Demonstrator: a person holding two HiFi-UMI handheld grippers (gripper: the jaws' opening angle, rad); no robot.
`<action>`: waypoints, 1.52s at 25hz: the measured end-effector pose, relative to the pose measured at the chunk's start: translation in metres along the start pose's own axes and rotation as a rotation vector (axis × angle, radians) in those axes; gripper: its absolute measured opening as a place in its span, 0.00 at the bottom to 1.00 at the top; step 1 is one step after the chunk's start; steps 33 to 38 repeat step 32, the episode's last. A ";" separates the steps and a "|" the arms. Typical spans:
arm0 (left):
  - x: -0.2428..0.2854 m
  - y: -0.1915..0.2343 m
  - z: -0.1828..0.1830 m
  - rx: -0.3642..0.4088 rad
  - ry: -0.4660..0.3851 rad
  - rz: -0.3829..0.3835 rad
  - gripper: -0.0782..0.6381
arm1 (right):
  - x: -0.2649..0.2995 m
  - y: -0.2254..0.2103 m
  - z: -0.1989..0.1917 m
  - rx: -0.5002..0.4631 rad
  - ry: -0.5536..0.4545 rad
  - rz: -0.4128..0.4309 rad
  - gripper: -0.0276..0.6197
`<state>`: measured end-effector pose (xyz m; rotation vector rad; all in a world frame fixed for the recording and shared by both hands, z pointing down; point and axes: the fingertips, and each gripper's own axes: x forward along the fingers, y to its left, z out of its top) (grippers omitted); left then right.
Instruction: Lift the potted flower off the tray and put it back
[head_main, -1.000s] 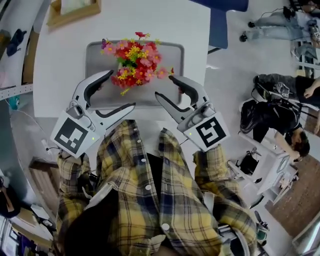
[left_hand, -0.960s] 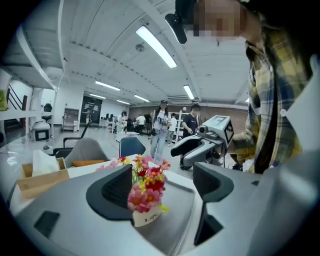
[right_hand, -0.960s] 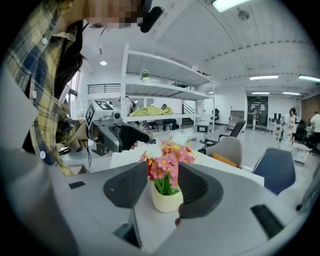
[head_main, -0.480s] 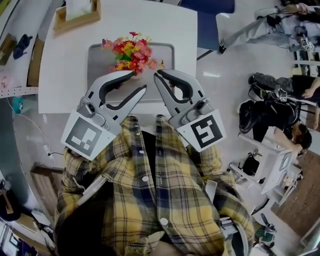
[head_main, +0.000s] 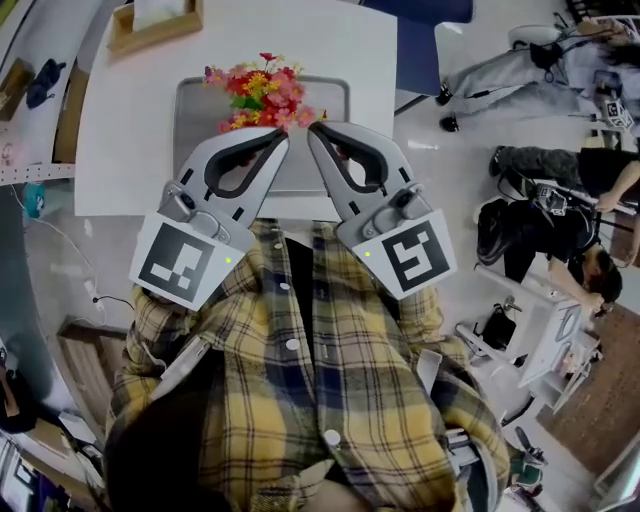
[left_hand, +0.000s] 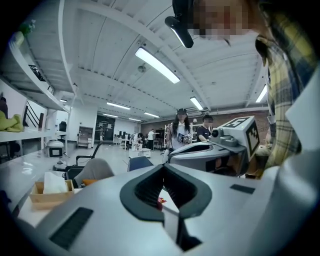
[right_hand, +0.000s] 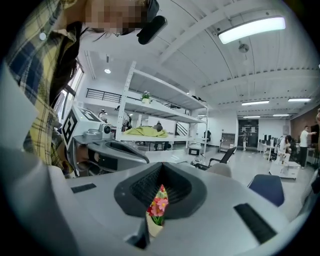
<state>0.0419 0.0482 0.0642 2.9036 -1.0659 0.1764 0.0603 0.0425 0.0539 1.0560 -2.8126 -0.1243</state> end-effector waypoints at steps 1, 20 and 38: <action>0.000 0.000 0.001 -0.003 -0.002 0.004 0.12 | 0.001 0.000 0.001 -0.003 0.001 0.007 0.04; 0.000 0.015 0.007 -0.015 0.004 0.015 0.12 | 0.020 0.000 0.003 -0.027 0.036 0.050 0.04; 0.012 0.040 -0.010 -0.040 0.025 0.009 0.12 | 0.045 -0.013 -0.013 -0.016 0.058 0.053 0.04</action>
